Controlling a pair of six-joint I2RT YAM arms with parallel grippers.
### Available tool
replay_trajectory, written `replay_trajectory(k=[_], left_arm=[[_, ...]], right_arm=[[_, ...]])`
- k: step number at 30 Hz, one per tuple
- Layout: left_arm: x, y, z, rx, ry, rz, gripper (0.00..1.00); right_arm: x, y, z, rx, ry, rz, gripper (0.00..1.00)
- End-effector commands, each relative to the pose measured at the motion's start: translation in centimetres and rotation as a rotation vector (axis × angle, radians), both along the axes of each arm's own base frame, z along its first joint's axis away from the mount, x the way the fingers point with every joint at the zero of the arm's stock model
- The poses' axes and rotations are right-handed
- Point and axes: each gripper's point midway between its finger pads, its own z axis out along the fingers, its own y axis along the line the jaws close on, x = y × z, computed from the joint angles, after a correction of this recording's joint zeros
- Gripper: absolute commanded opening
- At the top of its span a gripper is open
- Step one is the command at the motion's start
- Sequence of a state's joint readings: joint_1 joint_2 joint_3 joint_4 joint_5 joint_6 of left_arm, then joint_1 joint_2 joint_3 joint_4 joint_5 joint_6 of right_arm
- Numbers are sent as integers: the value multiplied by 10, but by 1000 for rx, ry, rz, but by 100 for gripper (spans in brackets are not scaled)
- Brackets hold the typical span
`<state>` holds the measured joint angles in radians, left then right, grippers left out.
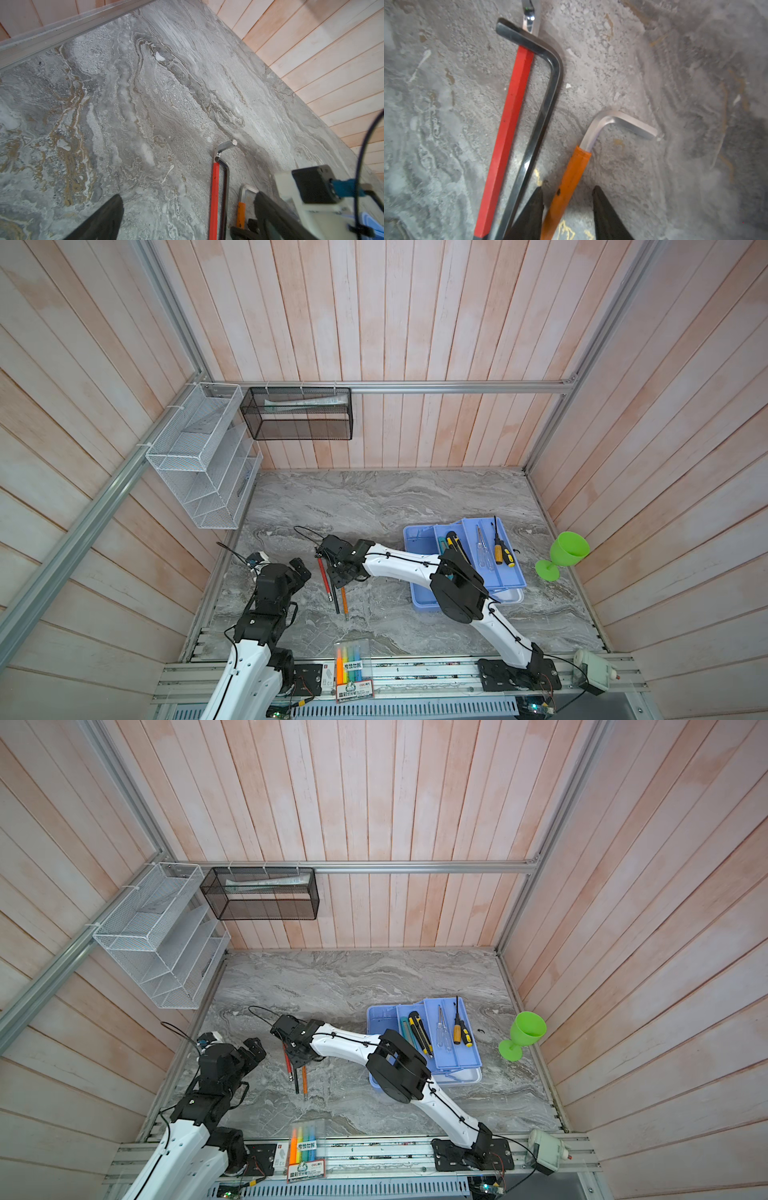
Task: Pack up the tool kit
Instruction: 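Move the right gripper to the hex keys and grasp the orange-handled hex key, then carry the orange-handled hex key over the tray and lower it in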
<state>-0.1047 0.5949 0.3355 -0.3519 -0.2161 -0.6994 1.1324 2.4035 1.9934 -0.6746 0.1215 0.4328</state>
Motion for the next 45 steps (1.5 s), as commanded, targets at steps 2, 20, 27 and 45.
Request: replay_trajectory(k=[2, 20, 27, 45], left_arm=[[-3, -2, -4, 2, 2, -25, 100], [2, -23, -11, -31, -48, -149, 100], [0, -26, -12, -38, -56, -165, 100], [1, -32, -14, -45, -61, -198, 100]], right_arm=[[-5, -18, -23, -144, 6, 3, 36], [14, -34, 0, -97, -13, -95, 0], [25, -46, 38, -27, -74, -136, 0], [67, -148, 146, 83, -294, -389, 0]])
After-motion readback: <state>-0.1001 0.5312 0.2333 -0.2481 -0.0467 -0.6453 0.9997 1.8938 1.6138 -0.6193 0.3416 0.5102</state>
